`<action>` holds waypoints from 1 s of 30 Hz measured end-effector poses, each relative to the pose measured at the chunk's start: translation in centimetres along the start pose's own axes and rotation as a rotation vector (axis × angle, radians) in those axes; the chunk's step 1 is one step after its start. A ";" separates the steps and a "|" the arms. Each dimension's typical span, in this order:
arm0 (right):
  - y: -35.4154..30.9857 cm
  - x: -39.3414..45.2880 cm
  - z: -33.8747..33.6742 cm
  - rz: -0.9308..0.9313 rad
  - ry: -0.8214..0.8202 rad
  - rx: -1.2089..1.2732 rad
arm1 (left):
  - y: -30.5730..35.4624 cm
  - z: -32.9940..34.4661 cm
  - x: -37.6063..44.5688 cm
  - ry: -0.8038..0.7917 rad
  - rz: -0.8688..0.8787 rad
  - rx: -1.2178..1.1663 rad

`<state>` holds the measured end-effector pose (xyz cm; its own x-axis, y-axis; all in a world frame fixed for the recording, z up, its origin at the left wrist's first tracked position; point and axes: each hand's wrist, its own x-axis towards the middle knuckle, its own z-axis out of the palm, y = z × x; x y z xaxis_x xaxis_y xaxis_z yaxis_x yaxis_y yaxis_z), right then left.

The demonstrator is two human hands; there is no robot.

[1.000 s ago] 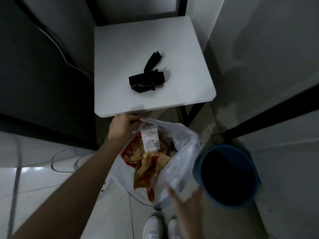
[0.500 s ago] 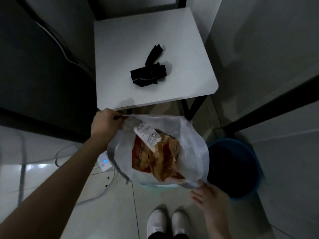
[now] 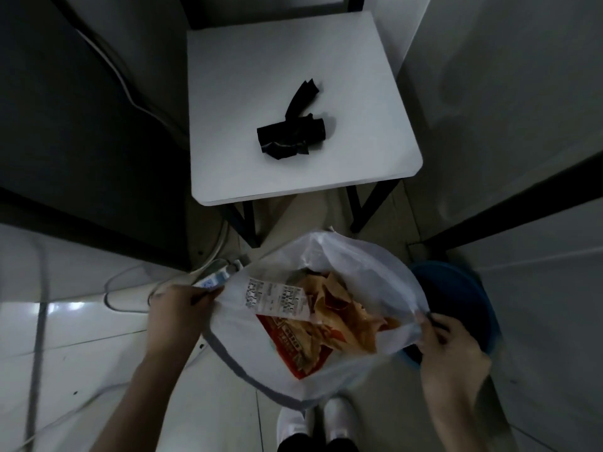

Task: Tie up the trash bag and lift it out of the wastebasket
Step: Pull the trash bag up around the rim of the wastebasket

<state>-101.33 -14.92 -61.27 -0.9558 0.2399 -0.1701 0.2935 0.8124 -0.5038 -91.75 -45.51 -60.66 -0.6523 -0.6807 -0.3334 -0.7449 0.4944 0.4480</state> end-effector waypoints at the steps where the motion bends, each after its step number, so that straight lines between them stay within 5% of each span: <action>1: 0.1 -0.1 -0.2 -0.018 -0.029 -0.038 | -0.1 0.0 -0.7 -0.001 -0.007 0.012; 9: 0.0 -2.1 -3.1 -0.167 0.071 -0.155 | -0.3 -0.4 -4.5 0.057 0.045 0.000; 15: 0.2 -1.6 -1.4 0.012 -0.295 -0.299 | 0.8 0.2 -5.3 0.128 0.046 -0.002; 30: 1.3 -2.0 0.4 -0.150 0.030 -0.087 | 1.6 3.9 -7.1 0.284 -0.002 -0.042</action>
<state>-99.00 -14.58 -61.94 -0.9892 0.1271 -0.0730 0.1464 0.8830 -0.4460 -88.85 -37.77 -60.81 -0.5813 -0.8086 -0.0909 -0.7356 0.4744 0.4835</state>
